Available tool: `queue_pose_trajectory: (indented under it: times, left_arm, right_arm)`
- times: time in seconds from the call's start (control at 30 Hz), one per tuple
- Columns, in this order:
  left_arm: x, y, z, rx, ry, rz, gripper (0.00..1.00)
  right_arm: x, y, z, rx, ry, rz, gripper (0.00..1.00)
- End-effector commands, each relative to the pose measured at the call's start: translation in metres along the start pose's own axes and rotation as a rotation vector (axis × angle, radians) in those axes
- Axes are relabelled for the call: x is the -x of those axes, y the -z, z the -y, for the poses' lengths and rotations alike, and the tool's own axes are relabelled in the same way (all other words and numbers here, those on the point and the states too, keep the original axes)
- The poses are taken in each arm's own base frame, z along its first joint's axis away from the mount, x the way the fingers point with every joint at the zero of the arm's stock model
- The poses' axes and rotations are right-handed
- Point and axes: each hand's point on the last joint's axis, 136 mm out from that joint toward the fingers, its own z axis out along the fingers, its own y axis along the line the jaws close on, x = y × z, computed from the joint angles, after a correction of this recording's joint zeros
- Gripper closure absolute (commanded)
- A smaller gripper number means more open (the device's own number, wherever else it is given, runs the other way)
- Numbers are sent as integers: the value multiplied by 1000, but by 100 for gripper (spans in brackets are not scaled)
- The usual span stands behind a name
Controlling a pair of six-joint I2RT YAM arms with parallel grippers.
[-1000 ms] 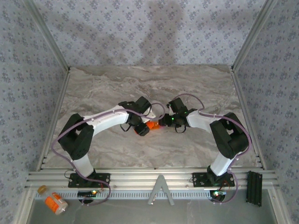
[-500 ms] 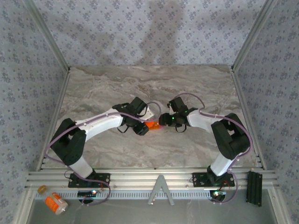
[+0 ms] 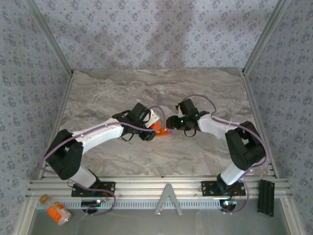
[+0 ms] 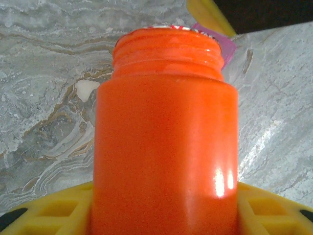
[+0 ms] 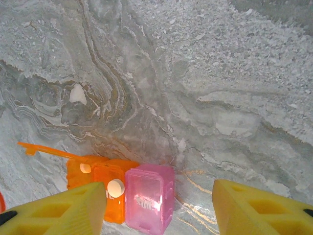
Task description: Sort the pills into containers
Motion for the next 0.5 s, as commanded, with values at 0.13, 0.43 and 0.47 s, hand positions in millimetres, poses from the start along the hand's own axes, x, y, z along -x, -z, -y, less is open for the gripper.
queue_pose_trajectory:
  times: [0.13,0.43,0.47]
  left_arm:
    - [22,17,-3,7,37,156,100]
    - [34,30,-21,60,111,279,100]
    - [35,31,-23,63,118,289,100]
  right_arm:
    - [1,10,-5,3,31,-2,37]
    - [-11,9,-3,-15,56,-27,28]
    - [-12,8,-4,-15,58,-29,28]
